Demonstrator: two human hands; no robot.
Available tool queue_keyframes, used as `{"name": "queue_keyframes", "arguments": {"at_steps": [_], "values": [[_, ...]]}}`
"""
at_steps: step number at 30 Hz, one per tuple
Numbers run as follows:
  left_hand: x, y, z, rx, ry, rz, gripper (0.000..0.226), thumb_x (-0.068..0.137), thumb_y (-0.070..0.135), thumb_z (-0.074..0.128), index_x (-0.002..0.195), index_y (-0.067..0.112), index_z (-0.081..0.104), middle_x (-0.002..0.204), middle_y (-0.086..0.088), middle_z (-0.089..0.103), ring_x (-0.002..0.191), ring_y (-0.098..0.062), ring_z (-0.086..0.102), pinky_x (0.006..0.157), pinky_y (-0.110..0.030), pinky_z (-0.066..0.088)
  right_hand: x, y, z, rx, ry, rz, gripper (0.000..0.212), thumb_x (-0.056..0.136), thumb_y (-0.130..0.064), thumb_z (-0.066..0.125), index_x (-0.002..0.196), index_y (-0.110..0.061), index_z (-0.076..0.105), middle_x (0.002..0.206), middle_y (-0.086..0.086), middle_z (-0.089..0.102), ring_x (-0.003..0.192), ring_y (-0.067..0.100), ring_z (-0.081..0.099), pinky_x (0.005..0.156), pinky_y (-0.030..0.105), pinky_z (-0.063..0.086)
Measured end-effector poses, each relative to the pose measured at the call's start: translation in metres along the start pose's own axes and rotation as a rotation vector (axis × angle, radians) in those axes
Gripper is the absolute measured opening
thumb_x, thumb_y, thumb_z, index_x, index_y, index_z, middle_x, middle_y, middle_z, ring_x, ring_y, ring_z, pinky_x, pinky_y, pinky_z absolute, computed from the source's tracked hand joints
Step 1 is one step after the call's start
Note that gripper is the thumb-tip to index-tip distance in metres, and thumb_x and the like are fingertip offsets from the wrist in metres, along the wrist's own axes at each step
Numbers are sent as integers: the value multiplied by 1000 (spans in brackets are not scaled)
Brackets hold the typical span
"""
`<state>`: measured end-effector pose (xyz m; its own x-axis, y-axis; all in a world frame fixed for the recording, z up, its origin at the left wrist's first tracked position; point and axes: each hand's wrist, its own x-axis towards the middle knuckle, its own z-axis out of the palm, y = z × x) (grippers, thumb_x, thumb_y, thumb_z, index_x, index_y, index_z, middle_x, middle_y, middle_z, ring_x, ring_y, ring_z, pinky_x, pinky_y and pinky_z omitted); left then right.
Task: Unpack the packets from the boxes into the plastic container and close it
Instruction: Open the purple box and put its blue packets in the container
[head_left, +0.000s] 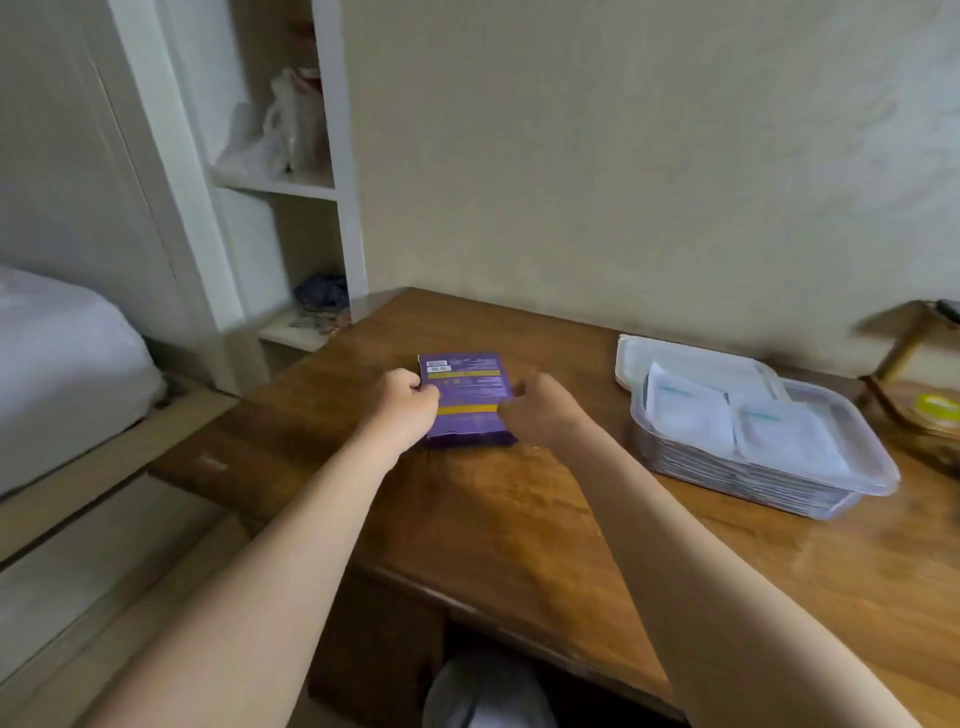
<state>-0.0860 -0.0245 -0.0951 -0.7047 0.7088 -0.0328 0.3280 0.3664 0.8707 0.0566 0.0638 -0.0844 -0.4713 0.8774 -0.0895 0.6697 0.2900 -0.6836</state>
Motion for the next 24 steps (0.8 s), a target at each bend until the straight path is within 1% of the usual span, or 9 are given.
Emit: {"name": "queue_keyframes", "arguments": {"at_steps": [2, 4, 7, 10, 12, 15, 18, 19, 24], "values": [[8, -11, 2, -66, -26, -64, 29, 95, 22, 56, 66, 20, 52, 75, -2, 62, 70, -23, 58, 71, -34, 48, 4, 3, 6, 13, 35, 56, 5, 89, -18, 55, 91, -15, 59, 80, -2, 61, 71, 13, 57, 52, 25, 38], [18, -18, 6, -140, -57, -106, 17, 87, 25, 56, 71, 18, 59, 74, -7, 66, 72, -34, 64, 69, -35, 50, 8, 4, 8, 24, 59, 97, 5, 90, -18, 54, 86, -14, 56, 79, -2, 58, 67, 10, 52, 51, 25, 36], [24, -12, 7, -269, -104, -187, 12, 93, 20, 60, 86, 12, 66, 88, -9, 76, 86, -29, 74, 86, -44, 61, 16, 4, 10, 91, 16, 191, 10, 94, -18, 55, 85, -12, 55, 78, 1, 58, 67, 14, 55, 59, 26, 47], [28, -2, 4, -378, -144, -284, 5, 99, 12, 62, 103, 12, 61, 96, -8, 74, 86, -21, 72, 84, -42, 60, 21, 7, 11, 237, 38, 260, 12, 96, -12, 52, 101, -5, 59, 90, 7, 56, 75, 21, 56, 80, 36, 56], [34, -3, 5, -448, -160, -352, 25, 97, 12, 67, 117, 13, 52, 104, -11, 72, 90, -24, 72, 80, -42, 60, 21, 10, 8, 344, 41, 291, 30, 96, -9, 50, 123, 0, 58, 99, 10, 51, 87, 25, 53, 85, 40, 54], [32, 1, 8, -527, -219, -402, 36, 94, 12, 72, 121, 14, 49, 105, -11, 71, 87, -23, 72, 71, -38, 59, 20, 12, 1, 514, 62, 356, 33, 95, -8, 53, 127, -1, 56, 105, 11, 52, 92, 25, 54, 77, 38, 55], [24, 12, 16, -651, -366, -429, 31, 94, 12, 72, 121, 12, 58, 109, -16, 71, 87, -27, 73, 61, -38, 60, 17, 3, -12, 659, -10, 445, 2, 98, -8, 54, 98, -7, 56, 102, 14, 59, 86, 26, 62, 72, 38, 59], [22, 17, 20, -697, -403, -427, 28, 95, 11, 71, 120, 12, 59, 110, -17, 72, 89, -29, 74, 61, -39, 62, 17, 2, -17, 680, -30, 442, 5, 100, -8, 52, 96, -7, 54, 98, 14, 60, 84, 26, 63, 70, 38, 59], [12, 48, 40, -871, -487, -312, 25, 95, 7, 67, 120, 9, 63, 109, -17, 77, 92, -30, 78, 60, -36, 64, 22, 12, -50, 672, 137, 282, 20, 99, -22, 56, 114, -8, 56, 97, 12, 70, 79, 24, 70, 53, 31, 58]]}}
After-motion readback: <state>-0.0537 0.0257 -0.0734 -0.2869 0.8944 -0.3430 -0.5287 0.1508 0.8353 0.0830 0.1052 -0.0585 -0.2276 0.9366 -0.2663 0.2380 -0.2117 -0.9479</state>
